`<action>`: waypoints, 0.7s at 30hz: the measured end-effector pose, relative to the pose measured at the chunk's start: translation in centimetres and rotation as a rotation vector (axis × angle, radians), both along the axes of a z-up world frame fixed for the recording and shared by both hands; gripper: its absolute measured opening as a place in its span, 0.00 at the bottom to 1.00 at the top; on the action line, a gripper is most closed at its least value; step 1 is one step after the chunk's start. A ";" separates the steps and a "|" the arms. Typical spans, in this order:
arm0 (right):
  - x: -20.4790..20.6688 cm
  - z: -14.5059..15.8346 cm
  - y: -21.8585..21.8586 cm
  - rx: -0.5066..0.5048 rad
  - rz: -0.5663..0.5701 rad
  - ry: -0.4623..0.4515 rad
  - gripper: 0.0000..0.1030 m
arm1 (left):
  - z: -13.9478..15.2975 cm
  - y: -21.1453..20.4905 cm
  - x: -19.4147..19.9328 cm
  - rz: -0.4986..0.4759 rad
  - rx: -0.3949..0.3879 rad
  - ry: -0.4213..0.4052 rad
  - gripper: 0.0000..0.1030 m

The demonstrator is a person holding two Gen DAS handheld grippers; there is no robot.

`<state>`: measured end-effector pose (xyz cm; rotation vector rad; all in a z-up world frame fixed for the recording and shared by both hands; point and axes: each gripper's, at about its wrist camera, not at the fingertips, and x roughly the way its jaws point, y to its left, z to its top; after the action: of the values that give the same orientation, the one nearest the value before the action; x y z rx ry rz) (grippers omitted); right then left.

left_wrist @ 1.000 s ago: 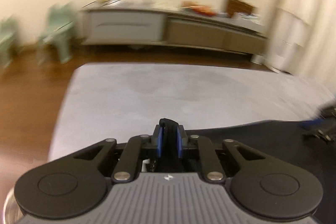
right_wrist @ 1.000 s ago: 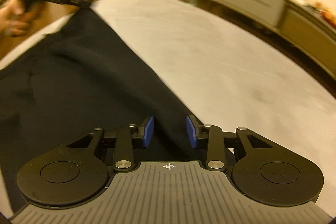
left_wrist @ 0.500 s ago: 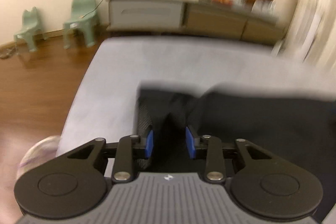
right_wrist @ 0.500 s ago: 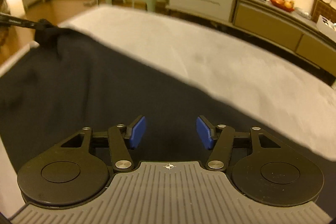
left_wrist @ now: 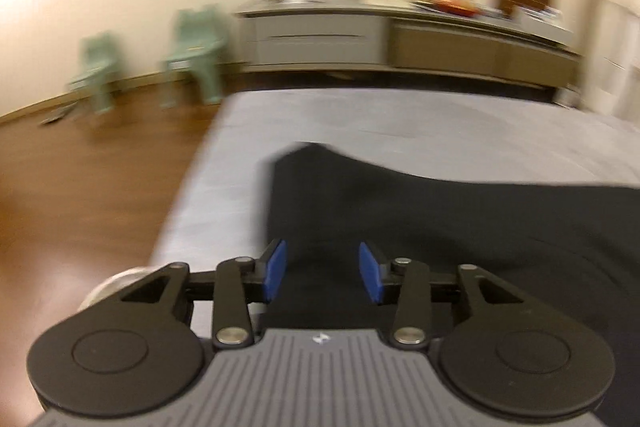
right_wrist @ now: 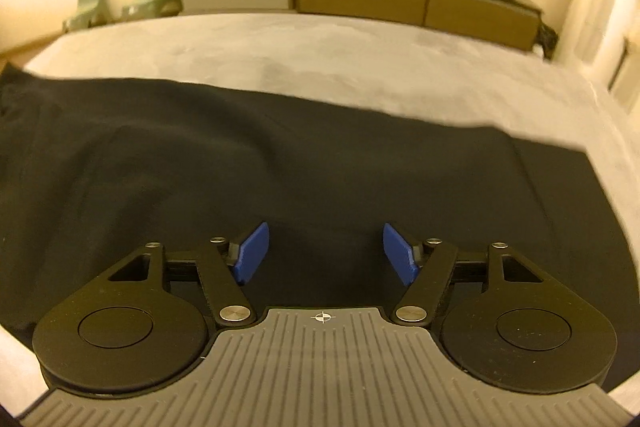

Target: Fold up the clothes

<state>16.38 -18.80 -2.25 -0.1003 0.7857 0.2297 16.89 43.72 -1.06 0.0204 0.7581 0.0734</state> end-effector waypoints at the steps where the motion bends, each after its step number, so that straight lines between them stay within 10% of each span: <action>1: -0.2 -0.4 -0.4 0.018 -0.006 -0.008 0.72 | -1.0 -0.7 0.5 -0.022 0.002 0.004 0.40; 6: 0.4 -0.3 -0.2 -0.034 0.023 0.004 0.73 | -5.4 0.1 5.3 0.160 0.041 0.074 0.37; 8: 0.6 -0.3 -1.6 -0.032 -0.019 0.008 0.75 | -5.3 1.0 6.1 0.265 0.064 0.080 0.51; 13: 1.9 -0.1 -5.9 -0.080 -0.194 0.018 0.77 | -2.8 2.1 3.6 0.409 0.110 0.123 0.35; 18: -0.1 2.1 -5.7 -0.073 -0.179 -0.056 0.66 | 1.1 -3.5 -6.8 -0.021 -0.056 0.102 0.39; 21: -1.7 2.5 -3.8 0.003 -0.011 -0.041 0.68 | -0.1 -6.4 -11.0 -0.157 0.012 0.152 0.40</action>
<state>14.67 -22.57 0.30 -0.0977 0.7454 0.2180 5.93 37.31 -1.20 0.0980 0.9054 -0.0740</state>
